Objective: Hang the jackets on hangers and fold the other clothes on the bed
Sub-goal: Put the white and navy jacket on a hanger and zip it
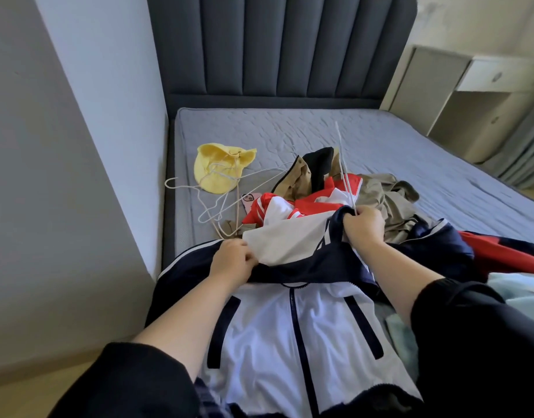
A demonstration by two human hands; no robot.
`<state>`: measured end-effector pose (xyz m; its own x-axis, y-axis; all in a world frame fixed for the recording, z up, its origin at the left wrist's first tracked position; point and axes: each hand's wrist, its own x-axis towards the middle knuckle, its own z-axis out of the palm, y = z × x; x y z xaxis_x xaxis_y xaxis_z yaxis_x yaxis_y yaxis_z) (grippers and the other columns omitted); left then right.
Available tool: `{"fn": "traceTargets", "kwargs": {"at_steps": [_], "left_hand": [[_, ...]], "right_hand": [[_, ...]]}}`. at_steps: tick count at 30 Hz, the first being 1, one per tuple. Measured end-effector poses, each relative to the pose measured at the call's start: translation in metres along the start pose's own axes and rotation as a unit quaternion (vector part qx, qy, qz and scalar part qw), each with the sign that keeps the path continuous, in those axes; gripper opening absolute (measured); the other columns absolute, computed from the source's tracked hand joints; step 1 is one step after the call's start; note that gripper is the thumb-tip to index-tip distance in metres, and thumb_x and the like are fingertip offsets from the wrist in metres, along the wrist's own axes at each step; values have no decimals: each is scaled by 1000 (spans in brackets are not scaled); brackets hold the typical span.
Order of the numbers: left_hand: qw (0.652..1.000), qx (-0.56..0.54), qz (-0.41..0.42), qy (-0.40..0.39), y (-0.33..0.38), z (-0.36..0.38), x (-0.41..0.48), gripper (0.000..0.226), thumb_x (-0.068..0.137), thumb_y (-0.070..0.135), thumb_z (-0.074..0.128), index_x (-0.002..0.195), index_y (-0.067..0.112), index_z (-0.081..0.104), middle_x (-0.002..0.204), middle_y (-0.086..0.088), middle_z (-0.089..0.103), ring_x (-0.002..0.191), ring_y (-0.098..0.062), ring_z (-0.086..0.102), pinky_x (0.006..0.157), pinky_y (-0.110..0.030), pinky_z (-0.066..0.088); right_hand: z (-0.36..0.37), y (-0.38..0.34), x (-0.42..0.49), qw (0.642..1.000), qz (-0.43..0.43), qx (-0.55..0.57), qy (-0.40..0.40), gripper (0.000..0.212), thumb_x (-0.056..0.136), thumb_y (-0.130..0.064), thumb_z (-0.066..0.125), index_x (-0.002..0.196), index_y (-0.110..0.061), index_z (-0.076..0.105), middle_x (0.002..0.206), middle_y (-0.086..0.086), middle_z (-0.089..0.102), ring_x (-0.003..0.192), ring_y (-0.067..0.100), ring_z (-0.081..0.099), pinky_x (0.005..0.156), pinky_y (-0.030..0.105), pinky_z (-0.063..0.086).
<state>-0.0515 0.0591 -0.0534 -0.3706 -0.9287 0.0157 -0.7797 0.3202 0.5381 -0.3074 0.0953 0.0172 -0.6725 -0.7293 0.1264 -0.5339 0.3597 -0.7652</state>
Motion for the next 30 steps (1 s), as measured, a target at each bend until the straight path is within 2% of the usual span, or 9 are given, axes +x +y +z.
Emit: {"fn": "traceTargets", "kwargs": {"at_steps": [4, 6, 9, 11, 13, 16, 20, 24, 30], "left_hand": [[947, -300, -112, 2, 9, -20, 3, 30, 100, 21, 41, 81, 11, 62, 82, 1, 74, 84, -15, 66, 82, -30, 47], [964, -253, -55, -60, 14, -27, 2, 23, 96, 30, 49, 81, 17, 61, 78, 6, 73, 80, -11, 65, 78, -31, 46], [981, 20, 20, -191, 9, -25, -7, 36, 73, 44, 75, 94, 20, 59, 100, 3, 59, 95, -19, 55, 80, -34, 45], [954, 230, 62, -183, 3, -13, -16, 50, 72, 39, 76, 113, 21, 54, 117, 0, 48, 110, -22, 46, 88, -35, 42], [944, 305, 63, -109, 3, -3, -22, 45, 80, 25, 68, 121, 20, 50, 125, -4, 43, 116, -25, 41, 90, -35, 39], [947, 313, 56, -42, 6, 6, -21, 29, 86, 16, 59, 114, 19, 56, 123, -6, 45, 114, -26, 41, 85, -34, 39], [944, 313, 84, -70, 3, 9, -22, 24, 85, 17, 59, 109, 16, 60, 122, -7, 46, 115, -28, 41, 81, -34, 35], [947, 285, 120, -83, 3, 11, -23, 24, 83, 22, 63, 107, 16, 63, 120, -5, 48, 114, -26, 42, 79, -33, 33], [925, 266, 241, -126, 28, 23, -37, 33, 80, 27, 66, 112, 19, 64, 113, -5, 50, 107, -25, 45, 81, -32, 39]], "right_hand": [[-2, 0, -7, 997, -60, 3, -42, 15, 88, -17, 48, 89, -22, 63, 79, -2, 61, 73, 19, 54, 63, 29, 37], [-1, 0, -11, 996, -75, 3, -46, 22, 93, -16, 45, 97, -18, 66, 82, 1, 63, 77, 23, 56, 66, 30, 39], [2, 0, -18, 997, -67, -11, -32, 23, 92, -9, 44, 90, -4, 66, 80, 9, 61, 77, 27, 53, 62, 30, 37], [3, 0, -25, 997, -62, -2, -52, 20, 87, -3, 46, 82, -2, 65, 74, 9, 60, 73, 25, 52, 59, 29, 36], [4, 0, -32, 994, -63, 17, -83, 18, 86, -1, 48, 84, -12, 62, 69, 0, 58, 67, 18, 51, 58, 26, 36], [10, 0, -45, 988, -13, 88, -126, 10, 82, -6, 55, 81, -16, 55, 63, -3, 51, 59, 14, 47, 56, 26, 38], [15, 15, -63, 980, 49, 137, -138, 35, 79, -9, 56, 58, -18, 30, 54, -1, 31, 51, 16, 31, 47, 25, 29], [13, 30, -70, 957, 102, 220, -156, 34, 86, -10, 51, 60, -19, 31, 51, -2, 29, 39, 9, 25, 35, 18, 21], [-6, 33, -62, 973, 66, 191, -115, 42, 91, -21, 50, 55, -18, 28, 54, 4, 27, 48, 16, 25, 47, 26, 22]]}}
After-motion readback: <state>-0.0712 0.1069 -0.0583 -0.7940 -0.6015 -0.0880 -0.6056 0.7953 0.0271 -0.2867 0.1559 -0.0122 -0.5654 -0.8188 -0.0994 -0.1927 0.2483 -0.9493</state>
